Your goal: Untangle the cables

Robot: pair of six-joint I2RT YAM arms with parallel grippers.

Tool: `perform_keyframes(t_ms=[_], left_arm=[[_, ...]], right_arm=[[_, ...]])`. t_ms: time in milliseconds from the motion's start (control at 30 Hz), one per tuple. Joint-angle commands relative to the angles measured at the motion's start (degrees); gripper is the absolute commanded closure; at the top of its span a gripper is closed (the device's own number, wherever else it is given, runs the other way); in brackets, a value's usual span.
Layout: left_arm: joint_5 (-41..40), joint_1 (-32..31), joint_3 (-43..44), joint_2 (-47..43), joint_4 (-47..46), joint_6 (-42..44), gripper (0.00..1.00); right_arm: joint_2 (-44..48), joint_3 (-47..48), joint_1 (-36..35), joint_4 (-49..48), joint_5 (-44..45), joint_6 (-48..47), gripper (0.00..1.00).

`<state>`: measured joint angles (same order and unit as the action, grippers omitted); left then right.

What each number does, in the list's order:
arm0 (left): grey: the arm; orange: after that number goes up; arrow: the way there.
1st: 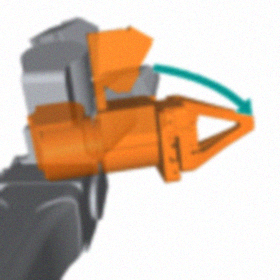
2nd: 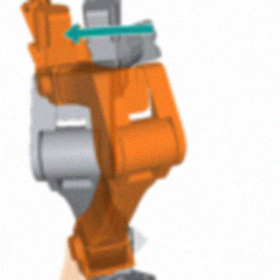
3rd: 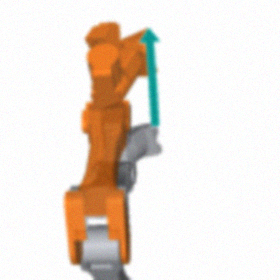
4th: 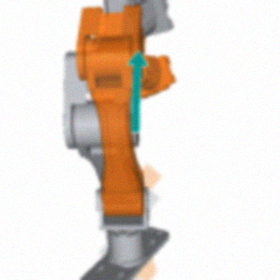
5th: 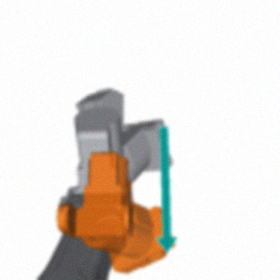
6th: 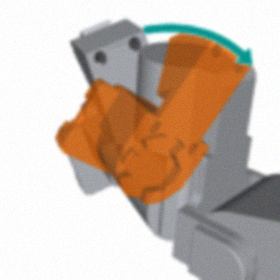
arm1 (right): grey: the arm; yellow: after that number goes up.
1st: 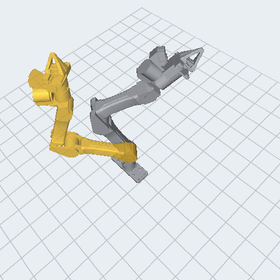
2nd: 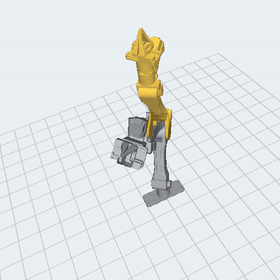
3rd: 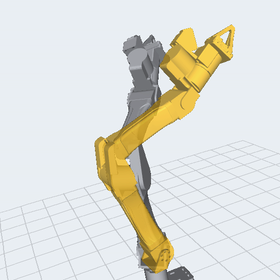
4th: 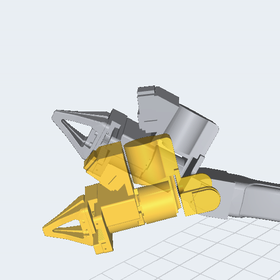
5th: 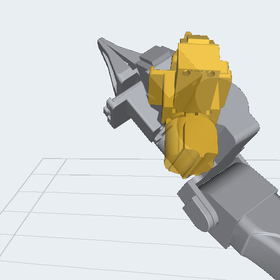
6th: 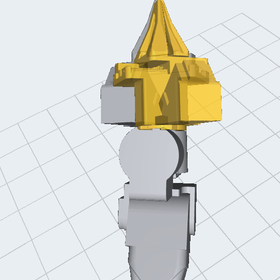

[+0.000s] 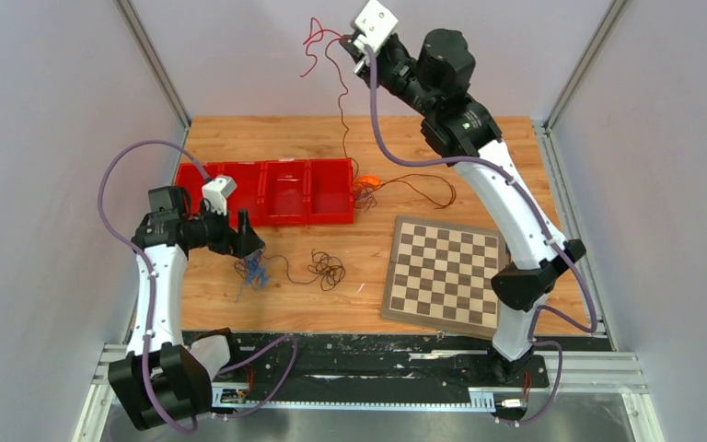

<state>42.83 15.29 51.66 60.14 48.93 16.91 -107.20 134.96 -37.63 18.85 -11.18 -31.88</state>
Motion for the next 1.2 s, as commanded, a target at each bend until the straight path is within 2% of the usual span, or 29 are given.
perform_keyframes(t_ms=[0,133,233,333,467,567,667,833,1033,1133,1167], left_arm=[[1.7,-0.6,5.7,-2.7,-1.2,6.1,0.01],[8.7,-1.2,14.9,-1.4,-5.3,2.2,0.00],[11.4,-4.9,19.4,1.4,-9.1,-3.1,0.00],[10.8,-9.3,19.0,2.2,-16.4,-9.3,0.00],[7.9,-14.6,17.4,3.4,-21.9,-11.7,0.00],[8.6,-19.0,18.1,5.0,-27.0,-16.0,0.00],[9.6,-22.8,20.9,5.6,-32.0,-19.3,0.00],[9.2,-29.7,27.1,7.4,-42.7,-27.8,0.00],[10.6,-34.7,32.7,8.0,-48.2,-31.3,0.00],[8.5,-37.1,34.3,8.2,-43.9,-29.6,0.00],[7.9,-37.7,34.7,8.4,-42.2,-26.7,0.01]], right_arm=[[6.7,-3.5,0.1,-3.9,-3.5,4.4,1.00],[9.2,-3.8,0.1,-3.9,-4.1,6.0,1.00],[10.3,-1.2,0.2,-3.9,-3.4,7.1,1.00],[12.5,-0.7,0.2,-3.9,-4.1,8.4,1.00],[16.5,-4.1,0.1,-2.2,-4.8,9.3,1.00],[19.5,-8.7,0.1,0.0,-10.5,11.2,1.00],[20.6,-11.8,0.0,2.2,-15.8,13.6,1.00],[22.4,-17.4,0.0,3.4,-19.1,14.9,1.00],[26.8,-27.8,0.1,3.8,-21.8,15.5,1.00],[28.7,-31.8,0.1,4.0,-24.8,16.6,1.00],[28.9,-32.5,0.1,4.0,-26.2,17.3,1.00]])
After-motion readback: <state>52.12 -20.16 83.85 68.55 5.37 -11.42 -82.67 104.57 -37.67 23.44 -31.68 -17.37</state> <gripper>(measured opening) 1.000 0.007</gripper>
